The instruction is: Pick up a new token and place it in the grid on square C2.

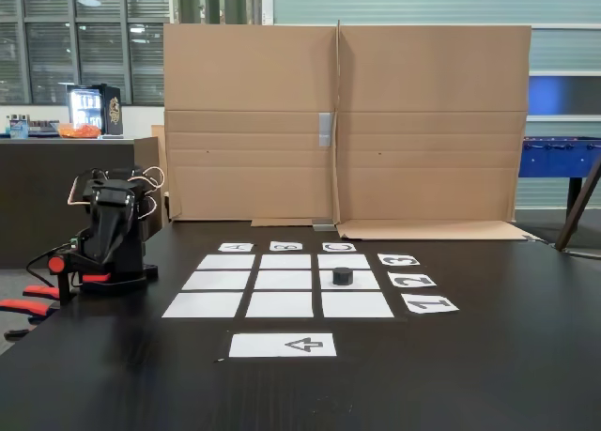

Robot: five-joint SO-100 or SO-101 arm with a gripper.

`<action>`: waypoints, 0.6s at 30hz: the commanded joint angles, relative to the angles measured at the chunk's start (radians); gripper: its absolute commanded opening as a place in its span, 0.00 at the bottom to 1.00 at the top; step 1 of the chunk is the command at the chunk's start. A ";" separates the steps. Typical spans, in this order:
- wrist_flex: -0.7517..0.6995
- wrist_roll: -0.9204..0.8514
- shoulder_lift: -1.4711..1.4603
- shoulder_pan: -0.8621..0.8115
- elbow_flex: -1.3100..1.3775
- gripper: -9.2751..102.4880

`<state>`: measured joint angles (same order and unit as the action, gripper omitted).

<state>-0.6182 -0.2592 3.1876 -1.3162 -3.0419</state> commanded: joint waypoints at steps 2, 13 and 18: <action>-0.015 -0.002 0.038 -0.003 -0.002 0.08; -0.110 -0.005 0.137 0.000 -0.003 0.08; -0.114 -0.002 0.138 0.005 -0.003 0.08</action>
<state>-0.7256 -0.2608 3.3149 -1.3162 -3.0480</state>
